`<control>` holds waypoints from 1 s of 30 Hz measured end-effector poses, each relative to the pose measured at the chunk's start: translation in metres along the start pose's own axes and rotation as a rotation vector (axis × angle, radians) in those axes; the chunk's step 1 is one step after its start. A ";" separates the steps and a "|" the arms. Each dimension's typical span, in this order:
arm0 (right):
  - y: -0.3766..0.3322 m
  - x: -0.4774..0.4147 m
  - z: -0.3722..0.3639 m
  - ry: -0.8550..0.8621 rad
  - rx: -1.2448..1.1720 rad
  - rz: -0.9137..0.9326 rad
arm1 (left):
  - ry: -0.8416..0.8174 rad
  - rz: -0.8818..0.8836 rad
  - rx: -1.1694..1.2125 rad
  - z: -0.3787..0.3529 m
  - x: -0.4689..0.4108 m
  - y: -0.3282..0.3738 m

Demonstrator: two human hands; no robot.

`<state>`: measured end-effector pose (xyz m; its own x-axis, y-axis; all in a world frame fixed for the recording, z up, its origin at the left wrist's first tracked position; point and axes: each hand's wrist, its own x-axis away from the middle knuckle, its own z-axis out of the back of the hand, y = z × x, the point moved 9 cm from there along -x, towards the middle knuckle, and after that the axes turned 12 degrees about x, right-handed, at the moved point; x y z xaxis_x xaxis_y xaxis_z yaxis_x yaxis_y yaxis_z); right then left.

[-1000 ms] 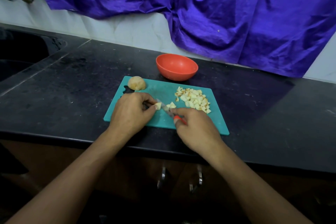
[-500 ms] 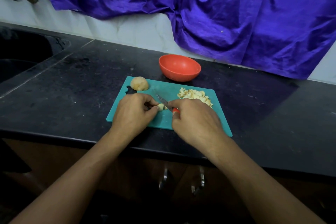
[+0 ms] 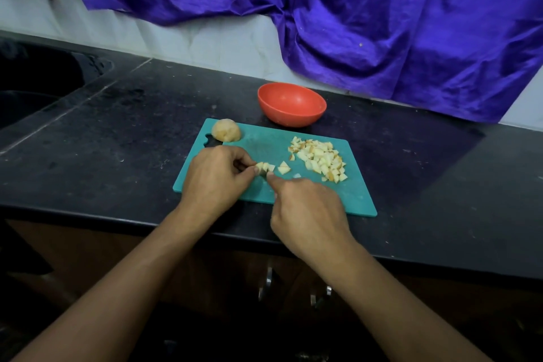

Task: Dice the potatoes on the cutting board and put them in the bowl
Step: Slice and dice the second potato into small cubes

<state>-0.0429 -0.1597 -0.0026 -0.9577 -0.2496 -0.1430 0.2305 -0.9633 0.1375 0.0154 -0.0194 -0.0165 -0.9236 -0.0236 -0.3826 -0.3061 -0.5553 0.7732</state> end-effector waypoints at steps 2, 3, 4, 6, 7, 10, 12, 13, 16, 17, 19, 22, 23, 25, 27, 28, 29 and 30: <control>0.017 0.000 -0.002 -0.019 -0.133 -0.045 | -0.001 0.002 -0.003 0.000 0.000 -0.001; 0.026 -0.001 -0.005 -0.041 -0.235 -0.081 | -0.001 0.002 -0.007 0.000 0.001 -0.001; 0.034 -0.002 -0.010 -0.063 -0.333 -0.117 | -0.002 0.002 -0.014 0.001 0.001 0.000; 0.044 -0.003 -0.014 -0.082 -0.441 -0.171 | -0.010 0.006 -0.026 0.001 0.002 0.000; 0.046 -0.003 -0.013 -0.082 -0.461 -0.189 | -0.015 0.009 -0.027 0.001 0.002 0.000; 0.045 -0.004 0.001 -0.037 -0.435 -0.195 | -0.017 0.003 -0.035 0.002 0.004 0.001; 0.037 -0.005 0.015 0.004 -0.344 -0.160 | -0.017 -0.006 -0.041 0.002 0.005 0.002; 0.032 -0.005 0.021 0.014 -0.299 -0.142 | -0.015 -0.008 -0.041 0.002 0.005 0.003; 0.016 -0.006 0.027 0.003 -0.191 -0.102 | -0.003 -0.005 -0.018 0.004 0.007 0.003; 0.012 -0.006 0.027 -0.009 -0.161 -0.097 | -0.004 -0.004 -0.011 0.004 0.006 0.002; 0.007 -0.005 0.029 -0.031 -0.110 -0.090 | -0.005 -0.001 -0.009 0.003 0.006 0.002; -0.002 -0.007 0.028 -0.074 -0.039 -0.064 | 0.007 -0.003 -0.013 0.004 0.006 0.003; -0.005 -0.008 0.026 -0.085 -0.032 -0.062 | 0.008 -0.006 -0.019 0.005 0.006 0.003; -0.012 -0.012 0.019 -0.096 -0.029 -0.062 | 0.005 -0.013 -0.029 0.004 0.006 0.003; -0.019 -0.013 0.011 -0.090 -0.030 -0.057 | 0.014 -0.010 -0.030 0.006 0.006 0.003; -0.021 -0.011 0.007 -0.082 -0.023 -0.049 | 0.019 -0.005 -0.028 0.006 0.006 0.003; -0.022 -0.009 0.004 -0.072 -0.012 -0.038 | 0.020 0.002 -0.027 0.006 0.006 0.002; -0.021 -0.006 0.003 -0.062 -0.001 -0.027 | 0.020 0.008 -0.024 0.006 0.006 0.002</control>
<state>-0.0427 -0.1373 -0.0020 -0.9724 -0.2171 -0.0856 0.2048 -0.9696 0.1337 0.0076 -0.0157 -0.0146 -0.9211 -0.0444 -0.3868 -0.2932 -0.5747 0.7641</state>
